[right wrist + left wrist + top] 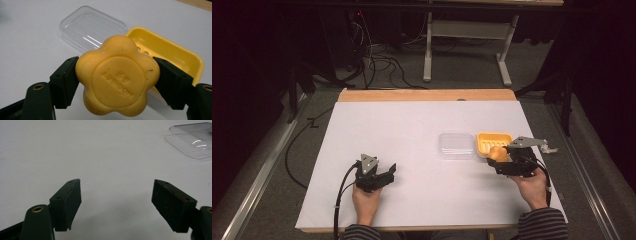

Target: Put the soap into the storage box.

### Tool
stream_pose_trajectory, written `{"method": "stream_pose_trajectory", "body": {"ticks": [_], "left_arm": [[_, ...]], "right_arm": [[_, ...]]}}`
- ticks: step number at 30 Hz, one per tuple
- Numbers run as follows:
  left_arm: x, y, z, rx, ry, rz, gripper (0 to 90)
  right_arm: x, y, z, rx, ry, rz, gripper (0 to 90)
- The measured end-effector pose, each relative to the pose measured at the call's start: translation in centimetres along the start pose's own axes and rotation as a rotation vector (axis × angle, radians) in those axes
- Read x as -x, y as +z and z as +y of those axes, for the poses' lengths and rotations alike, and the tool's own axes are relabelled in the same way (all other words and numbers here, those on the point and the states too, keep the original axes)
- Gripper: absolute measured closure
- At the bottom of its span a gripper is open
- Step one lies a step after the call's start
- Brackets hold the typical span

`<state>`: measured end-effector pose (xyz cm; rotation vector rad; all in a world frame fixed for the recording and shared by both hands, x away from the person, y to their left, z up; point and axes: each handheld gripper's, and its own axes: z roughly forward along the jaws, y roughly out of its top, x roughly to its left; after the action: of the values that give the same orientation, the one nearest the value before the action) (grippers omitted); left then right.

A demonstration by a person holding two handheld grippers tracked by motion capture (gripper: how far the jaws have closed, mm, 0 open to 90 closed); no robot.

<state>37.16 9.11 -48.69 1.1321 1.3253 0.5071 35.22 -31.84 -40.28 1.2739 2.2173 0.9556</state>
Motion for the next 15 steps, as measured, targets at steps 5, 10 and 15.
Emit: {"method": "stream_pose_trajectory", "body": {"ticks": [5,10,15], "left_arm": [[0.0,0.0,0.0,-0.001,0.0,0.001,24.3],[0.0,0.0,0.0,-0.003,0.0,0.0,24.3],[0.0,0.0,0.0,-0.004,-0.004,0.0,24.3]], "right_arm": [[0.9,-0.2,0.5,0.008,0.012,-0.014,25.9],[2.2,-0.1,1.1,0.003,0.04,-0.02,25.9],[3.0,0.6,1.5,-0.019,0.053,-0.029,25.9]]}}
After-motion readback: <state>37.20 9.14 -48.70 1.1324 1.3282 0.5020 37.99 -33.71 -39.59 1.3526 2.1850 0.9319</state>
